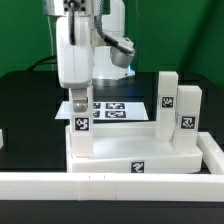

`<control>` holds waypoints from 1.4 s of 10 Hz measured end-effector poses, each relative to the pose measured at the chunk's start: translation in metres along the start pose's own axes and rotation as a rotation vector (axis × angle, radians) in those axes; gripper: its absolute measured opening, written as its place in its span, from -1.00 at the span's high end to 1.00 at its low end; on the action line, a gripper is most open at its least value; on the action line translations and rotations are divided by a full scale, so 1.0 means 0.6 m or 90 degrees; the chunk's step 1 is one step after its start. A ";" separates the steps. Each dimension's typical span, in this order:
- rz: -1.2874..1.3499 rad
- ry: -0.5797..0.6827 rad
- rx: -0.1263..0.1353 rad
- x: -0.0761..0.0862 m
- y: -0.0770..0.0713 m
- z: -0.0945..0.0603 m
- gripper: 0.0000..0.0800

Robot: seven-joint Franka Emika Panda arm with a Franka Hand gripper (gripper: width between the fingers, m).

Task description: Assemble desk

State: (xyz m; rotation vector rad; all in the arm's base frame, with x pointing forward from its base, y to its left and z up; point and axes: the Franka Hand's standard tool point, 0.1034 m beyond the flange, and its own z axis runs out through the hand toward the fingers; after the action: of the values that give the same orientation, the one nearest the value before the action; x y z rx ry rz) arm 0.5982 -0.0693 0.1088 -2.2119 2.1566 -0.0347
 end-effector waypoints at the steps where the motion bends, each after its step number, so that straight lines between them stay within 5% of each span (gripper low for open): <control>1: -0.011 0.001 -0.002 0.003 0.002 0.003 -0.56; 14: -0.712 0.022 -0.014 -0.005 -0.006 0.000 -0.62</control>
Offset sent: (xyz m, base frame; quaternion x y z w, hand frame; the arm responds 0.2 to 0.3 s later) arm 0.0043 0.0010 0.0020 -0.0127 0.0087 -0.2710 0.9625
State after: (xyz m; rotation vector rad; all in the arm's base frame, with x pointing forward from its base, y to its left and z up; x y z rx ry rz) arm 0.6015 -0.0664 0.1089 -3.0742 0.6670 -0.0873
